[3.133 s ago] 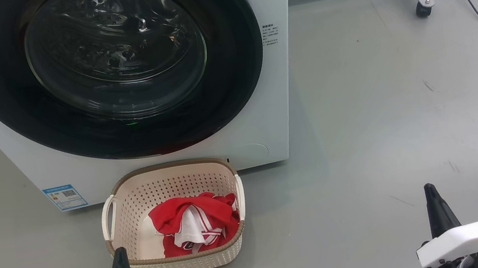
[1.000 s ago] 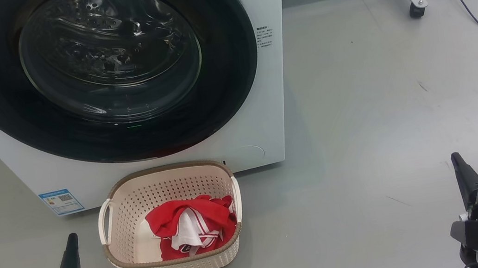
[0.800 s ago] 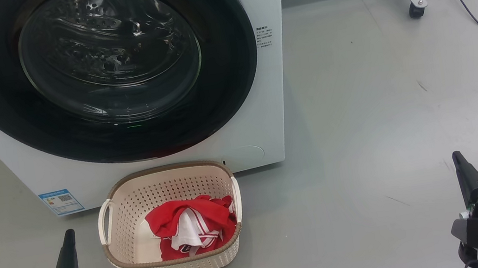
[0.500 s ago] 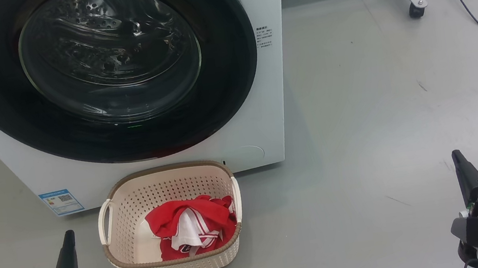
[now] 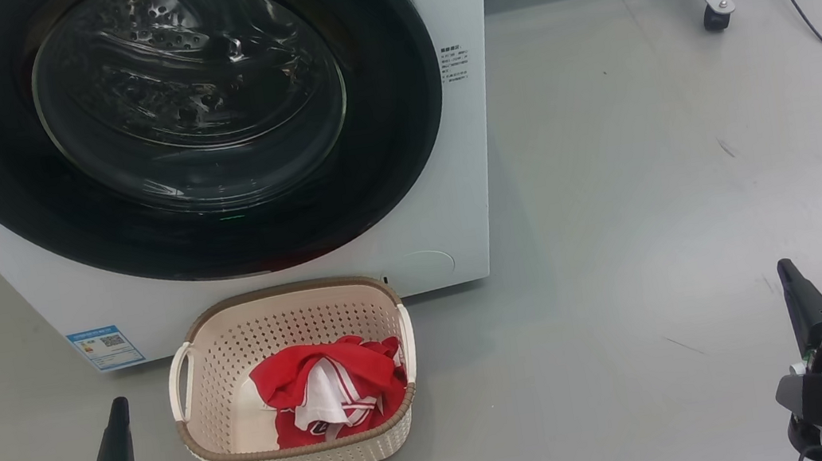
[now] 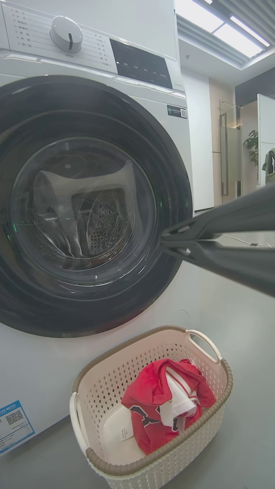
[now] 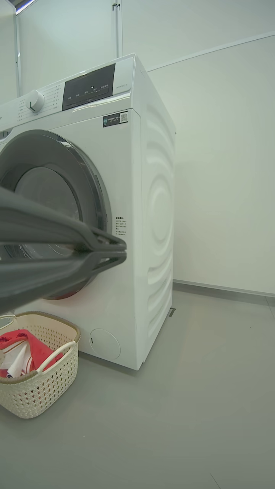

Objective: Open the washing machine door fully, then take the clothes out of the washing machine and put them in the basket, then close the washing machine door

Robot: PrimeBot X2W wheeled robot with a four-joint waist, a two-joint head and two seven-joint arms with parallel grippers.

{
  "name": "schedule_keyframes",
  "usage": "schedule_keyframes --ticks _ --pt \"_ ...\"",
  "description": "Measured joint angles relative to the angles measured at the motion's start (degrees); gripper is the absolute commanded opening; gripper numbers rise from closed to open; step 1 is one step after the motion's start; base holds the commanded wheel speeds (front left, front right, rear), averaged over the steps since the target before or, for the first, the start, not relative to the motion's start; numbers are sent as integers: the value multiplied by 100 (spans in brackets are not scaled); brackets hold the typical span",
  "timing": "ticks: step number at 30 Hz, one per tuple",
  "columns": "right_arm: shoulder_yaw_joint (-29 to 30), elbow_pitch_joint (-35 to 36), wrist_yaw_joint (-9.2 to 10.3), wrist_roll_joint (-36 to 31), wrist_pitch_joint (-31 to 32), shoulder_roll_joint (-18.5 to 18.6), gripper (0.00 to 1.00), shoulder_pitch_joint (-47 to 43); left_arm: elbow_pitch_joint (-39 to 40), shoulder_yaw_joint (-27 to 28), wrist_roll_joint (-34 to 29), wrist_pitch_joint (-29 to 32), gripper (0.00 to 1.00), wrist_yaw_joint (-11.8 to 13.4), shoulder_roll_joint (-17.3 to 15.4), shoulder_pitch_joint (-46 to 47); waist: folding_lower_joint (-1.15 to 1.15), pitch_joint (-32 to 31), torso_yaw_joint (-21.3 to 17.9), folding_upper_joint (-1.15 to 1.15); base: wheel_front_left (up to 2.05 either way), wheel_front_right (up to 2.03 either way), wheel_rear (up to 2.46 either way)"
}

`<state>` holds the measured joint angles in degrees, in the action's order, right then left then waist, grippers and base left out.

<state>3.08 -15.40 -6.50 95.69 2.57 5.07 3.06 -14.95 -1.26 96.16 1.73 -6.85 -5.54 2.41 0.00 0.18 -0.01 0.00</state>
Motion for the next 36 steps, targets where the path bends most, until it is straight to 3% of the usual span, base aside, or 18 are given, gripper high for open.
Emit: schedule_keyframes --ticks 36 --pt "19 -43 -16 0 16 -2 0 4 -68 31 0 22 0 -1 1 16 0 -2 0 0 0 0 0"
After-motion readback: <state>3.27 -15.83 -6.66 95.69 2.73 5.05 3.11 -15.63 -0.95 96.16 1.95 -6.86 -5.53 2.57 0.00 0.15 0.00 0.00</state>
